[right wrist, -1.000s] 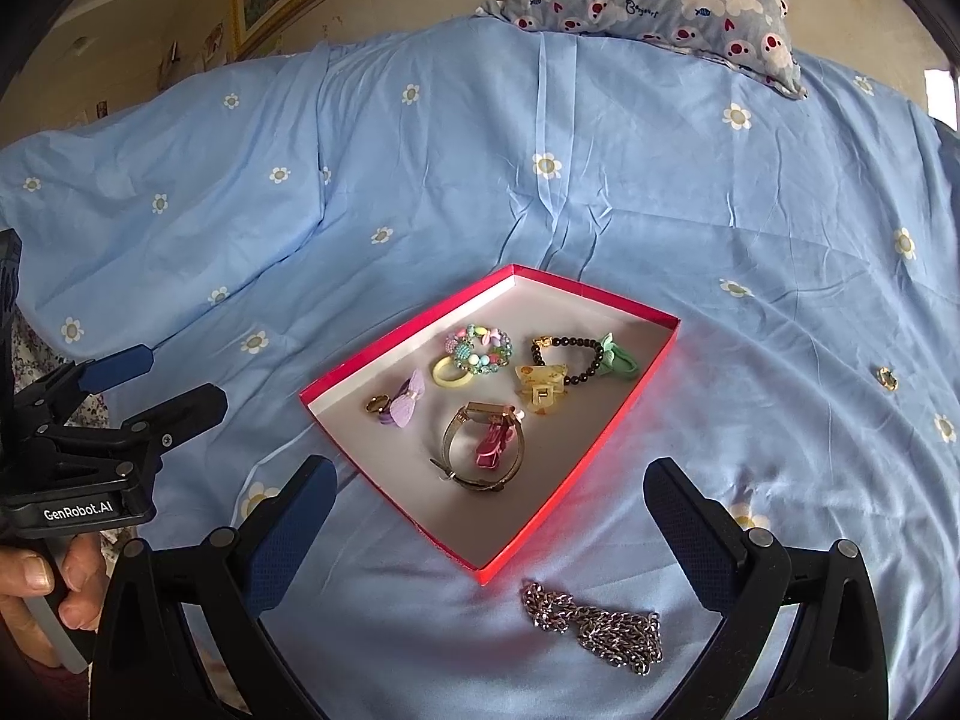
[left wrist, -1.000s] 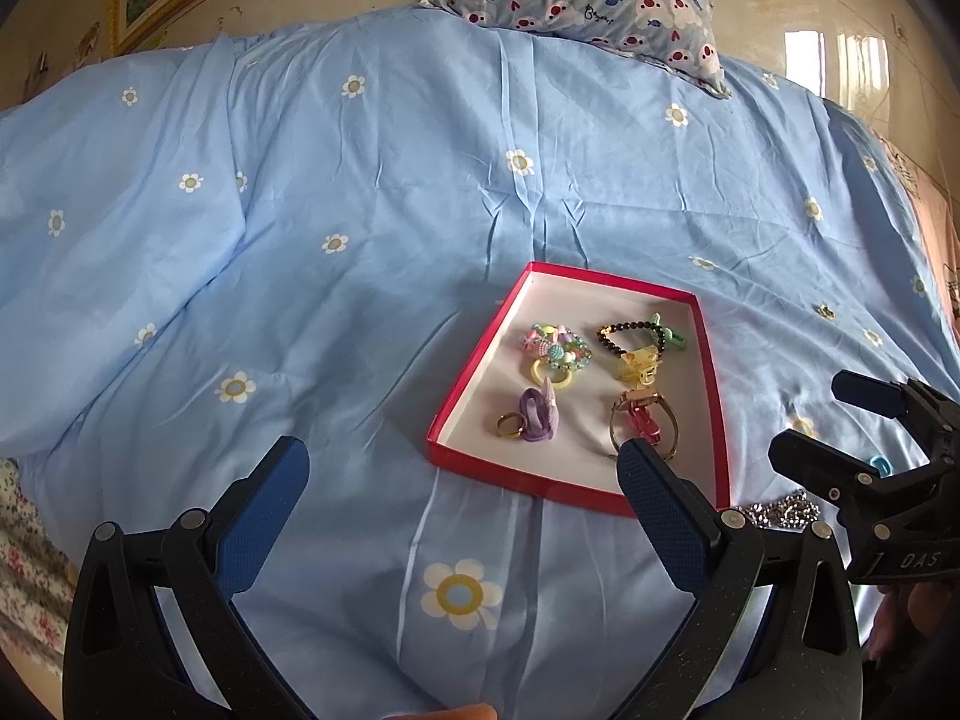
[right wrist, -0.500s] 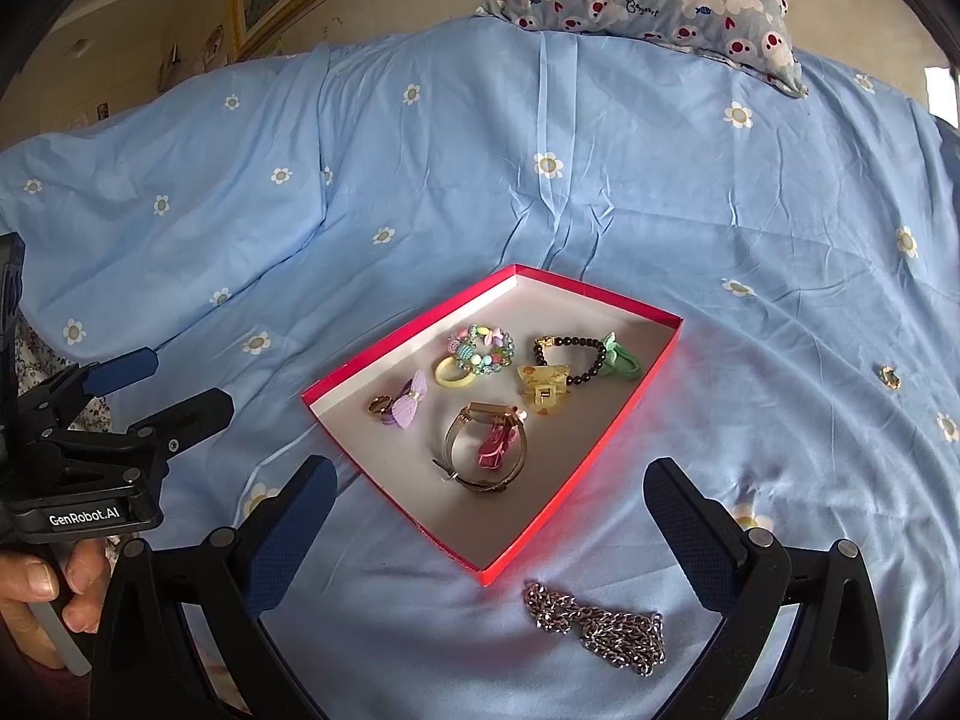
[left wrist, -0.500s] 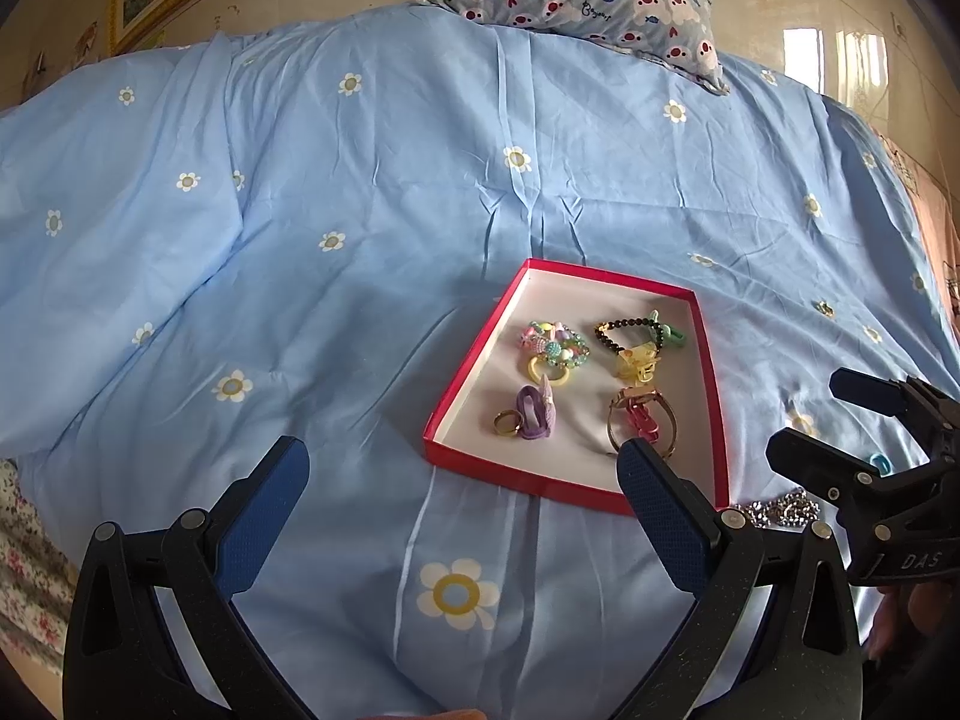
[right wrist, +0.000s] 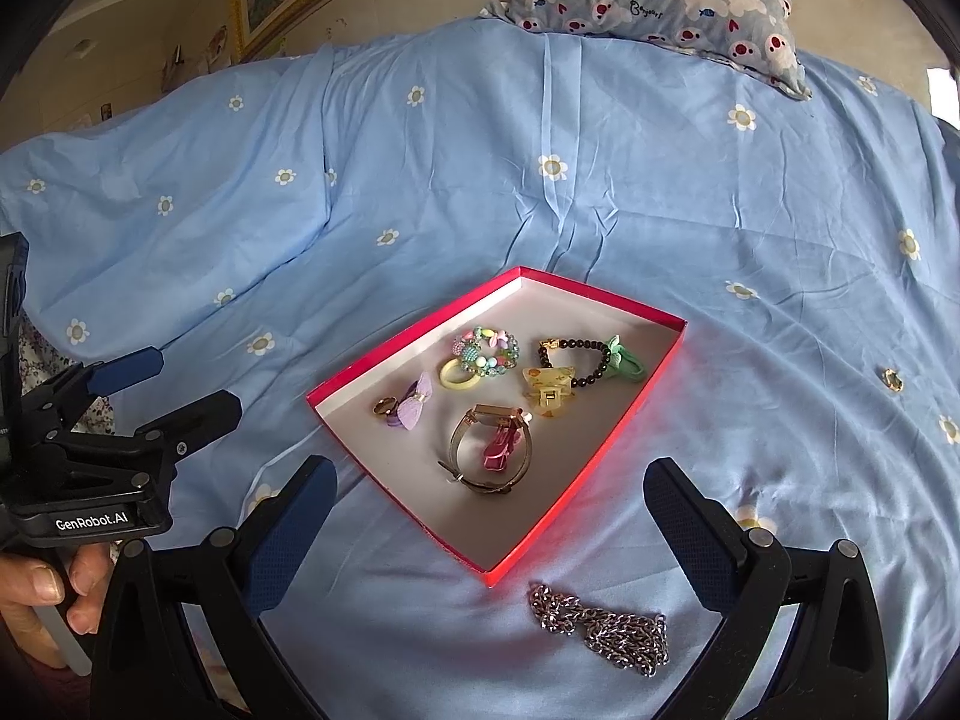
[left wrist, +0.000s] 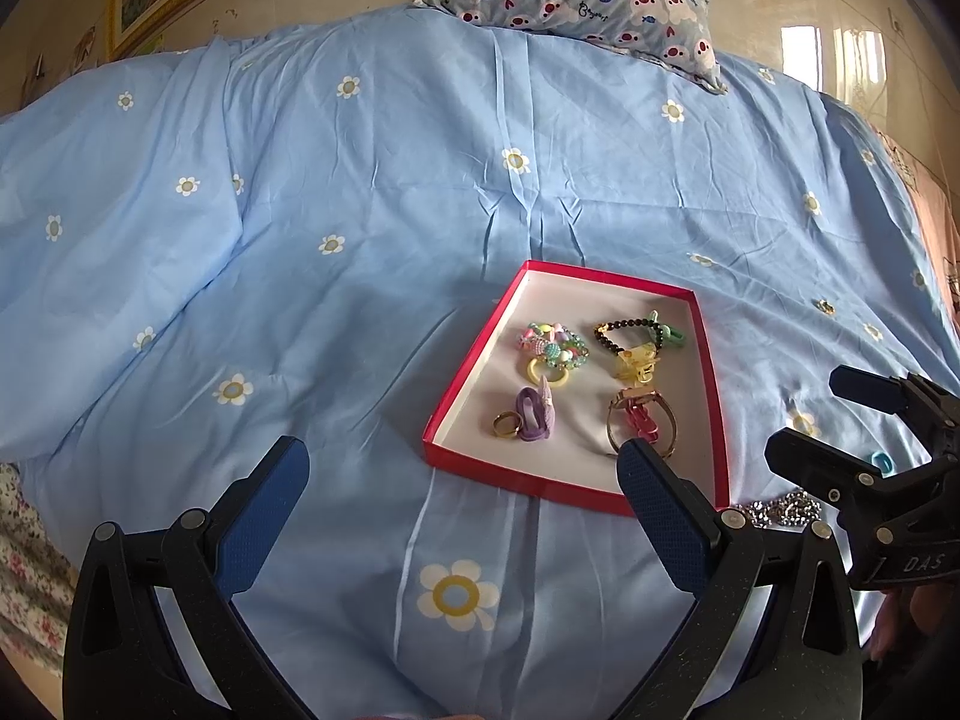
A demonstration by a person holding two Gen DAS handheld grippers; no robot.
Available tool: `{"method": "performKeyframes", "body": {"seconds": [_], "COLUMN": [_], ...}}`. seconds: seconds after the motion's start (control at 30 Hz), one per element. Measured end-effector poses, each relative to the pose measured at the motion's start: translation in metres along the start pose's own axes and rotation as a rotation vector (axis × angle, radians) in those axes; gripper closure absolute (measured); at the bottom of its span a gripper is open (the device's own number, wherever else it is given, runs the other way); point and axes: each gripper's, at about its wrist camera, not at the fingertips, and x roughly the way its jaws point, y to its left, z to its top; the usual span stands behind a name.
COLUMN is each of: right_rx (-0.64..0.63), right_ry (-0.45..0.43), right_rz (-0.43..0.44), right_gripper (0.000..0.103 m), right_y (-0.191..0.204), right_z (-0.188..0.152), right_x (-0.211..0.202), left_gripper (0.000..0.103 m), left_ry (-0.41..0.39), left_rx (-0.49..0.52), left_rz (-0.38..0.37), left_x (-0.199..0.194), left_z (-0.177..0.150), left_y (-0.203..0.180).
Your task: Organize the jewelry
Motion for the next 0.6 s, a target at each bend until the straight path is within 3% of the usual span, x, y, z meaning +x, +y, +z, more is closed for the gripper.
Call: {"method": "performKeyframes", "body": {"seconds": [0.6], "right_rx": [0.003], "right_ry": [0.001], "right_rz": [0.003], "right_gripper": [0.0], "right_y": [0.0003], "right_z": [-0.0006], "right_x": [-0.0005], "left_gripper": [0.0], "left_ry": [0.002], "left_rx": [0.005], "left_rz": [-0.003], "left_x": [0.0027], "left_z": [0.0001], "left_y": [-0.0016]}}
